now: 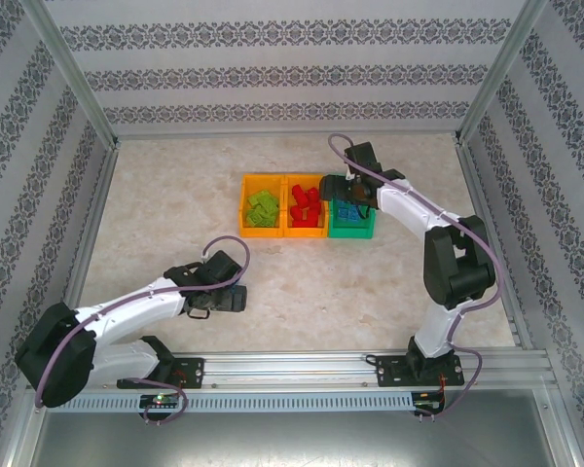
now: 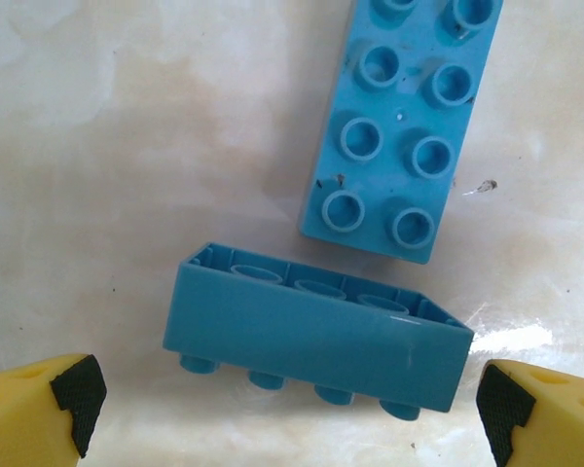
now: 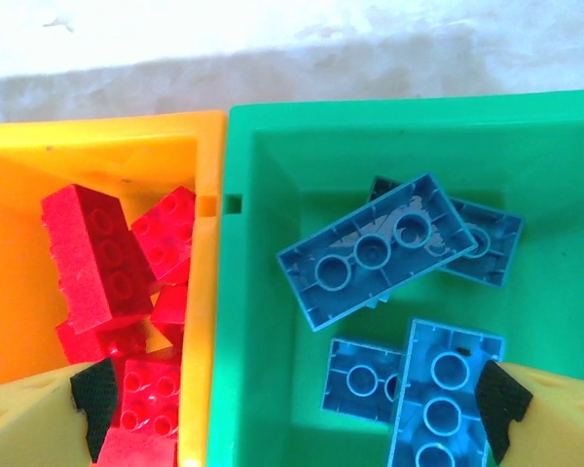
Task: Sort the legos into containers by color
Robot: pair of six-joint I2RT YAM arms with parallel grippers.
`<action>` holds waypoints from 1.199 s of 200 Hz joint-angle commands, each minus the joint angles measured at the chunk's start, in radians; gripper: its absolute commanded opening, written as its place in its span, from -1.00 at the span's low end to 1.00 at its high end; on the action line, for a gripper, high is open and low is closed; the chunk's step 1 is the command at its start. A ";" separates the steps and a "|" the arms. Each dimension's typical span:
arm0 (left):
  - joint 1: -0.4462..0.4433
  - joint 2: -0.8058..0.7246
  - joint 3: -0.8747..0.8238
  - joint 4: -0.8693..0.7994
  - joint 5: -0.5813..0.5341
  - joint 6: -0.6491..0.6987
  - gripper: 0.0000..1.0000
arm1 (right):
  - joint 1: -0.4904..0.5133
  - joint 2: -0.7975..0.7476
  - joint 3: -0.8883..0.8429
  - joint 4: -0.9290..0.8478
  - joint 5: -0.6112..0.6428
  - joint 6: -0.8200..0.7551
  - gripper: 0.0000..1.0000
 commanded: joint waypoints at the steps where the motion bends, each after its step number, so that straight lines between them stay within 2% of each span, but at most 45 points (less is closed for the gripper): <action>1: -0.015 0.009 0.025 0.022 -0.026 0.015 0.96 | 0.017 -0.065 -0.036 0.022 0.002 0.015 0.96; 76: -0.015 0.073 0.034 0.064 -0.012 0.038 0.74 | 0.018 -0.202 -0.149 0.052 0.067 0.006 0.96; 140: -0.016 0.104 0.052 0.074 -0.013 0.051 0.63 | 0.008 -0.242 -0.201 0.055 0.080 0.001 0.96; 191: -0.015 0.111 0.052 0.072 -0.010 0.052 0.39 | -0.010 -0.272 -0.228 0.058 0.078 0.004 0.96; 215: -0.015 0.112 0.051 0.072 -0.004 0.051 0.20 | -0.018 -0.283 -0.236 0.059 0.073 0.003 0.96; 240: -0.015 0.109 0.053 0.074 0.013 0.046 0.11 | -0.026 -0.287 -0.243 0.061 0.070 0.004 0.96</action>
